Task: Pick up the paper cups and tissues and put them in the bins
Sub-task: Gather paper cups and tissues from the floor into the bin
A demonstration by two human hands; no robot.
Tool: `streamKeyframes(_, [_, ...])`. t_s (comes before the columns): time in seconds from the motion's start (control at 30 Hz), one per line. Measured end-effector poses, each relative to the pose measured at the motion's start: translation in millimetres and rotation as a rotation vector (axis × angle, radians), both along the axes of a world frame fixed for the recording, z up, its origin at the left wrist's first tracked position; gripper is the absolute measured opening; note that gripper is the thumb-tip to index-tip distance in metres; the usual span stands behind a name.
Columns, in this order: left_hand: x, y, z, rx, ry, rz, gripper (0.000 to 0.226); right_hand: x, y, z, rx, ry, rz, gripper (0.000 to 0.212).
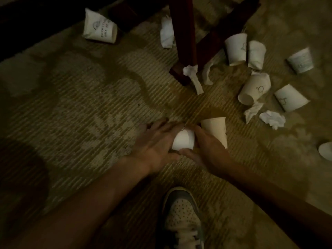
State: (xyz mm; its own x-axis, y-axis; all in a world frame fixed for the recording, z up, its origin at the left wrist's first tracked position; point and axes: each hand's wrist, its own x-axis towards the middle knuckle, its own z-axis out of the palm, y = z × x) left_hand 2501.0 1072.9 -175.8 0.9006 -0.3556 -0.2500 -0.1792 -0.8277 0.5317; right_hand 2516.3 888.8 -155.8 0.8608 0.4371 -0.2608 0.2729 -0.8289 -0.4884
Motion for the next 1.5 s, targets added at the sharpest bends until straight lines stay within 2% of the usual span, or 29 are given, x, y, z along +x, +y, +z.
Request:
streamKeyframes(0.13, [4,-16,-9,0.124,-0.146,-0.011,0.083,14,-4,10,0.02,0.067,0.074,0.068])
streamKeyframes(0.2, [7,-19,-13,0.145,-0.147,-0.004,0.081,19,-6,17,-0.025,0.044,0.066,0.058])
streamKeyframes(0.3, [10,-25,-18,0.044,-0.018,0.092,0.088,24,-17,21,-0.047,-0.263,-0.095,0.047])
streamKeyframes(0.33, [10,-25,-18,0.004,0.014,0.13,0.09,26,-22,21,-0.049,-0.354,-0.184,0.05])
streamKeyframes(0.4, [13,-26,-18,-0.062,0.069,0.196,0.092,29,-32,18,-0.087,-0.373,-0.362,0.065])
streamKeyframes(0.47, [15,-25,-16,-0.17,0.153,0.309,0.089,30,-43,9,-0.154,-0.238,-0.499,0.082])
streamKeyframes(0.53, [16,-22,-11,-0.401,0.302,0.49,0.071,29,-51,0,-0.133,-0.014,-0.607,0.088])
streamKeyframes(0.6, [18,-19,-5,-0.721,0.492,0.665,0.048,31,-54,-3,0.029,0.22,-0.726,0.082])
streamKeyframes(0.67, [22,-16,3,-0.986,0.707,0.759,0.053,36,-54,-2,0.196,0.357,-0.819,0.075])
streamKeyframes(0.73, [28,-14,8,-1.163,0.844,0.804,0.06,42,-51,1,0.374,0.47,-0.861,0.076])
streamKeyframes(0.83, [34,-13,15,-1.37,0.918,0.768,0.05,49,-39,8,0.595,0.623,-0.858,0.088])
streamKeyframes(0.97, [39,-12,19,-1.563,1.006,0.617,0.077,53,-15,16,0.678,0.702,-0.801,0.084])
streamKeyframes(1.1, [43,-11,20,-1.619,0.998,0.54,0.073,54,0,20,0.624,0.621,-0.72,0.078])
streamKeyframes(1.23, [45,-5,19,-1.629,0.992,0.524,0.078,59,2,18,0.528,0.625,-0.638,0.052])
streamKeyframes(1.3, [48,-3,18,-1.638,0.977,0.575,0.072,61,0,17,0.482,0.638,-0.571,0.036])
streamKeyframes(1.37, [51,1,17,-1.629,0.971,0.642,0.063,66,-3,16,0.443,0.626,-0.517,0.03])
streamKeyframes(1.43, [54,5,15,-1.61,0.959,0.654,0.059,76,-4,16,0.38,0.533,-0.511,0.029])
streamKeyframes(1.5, [56,8,13,-1.593,0.942,0.651,0.06,92,-5,11,0.336,0.36,-0.502,0.026])
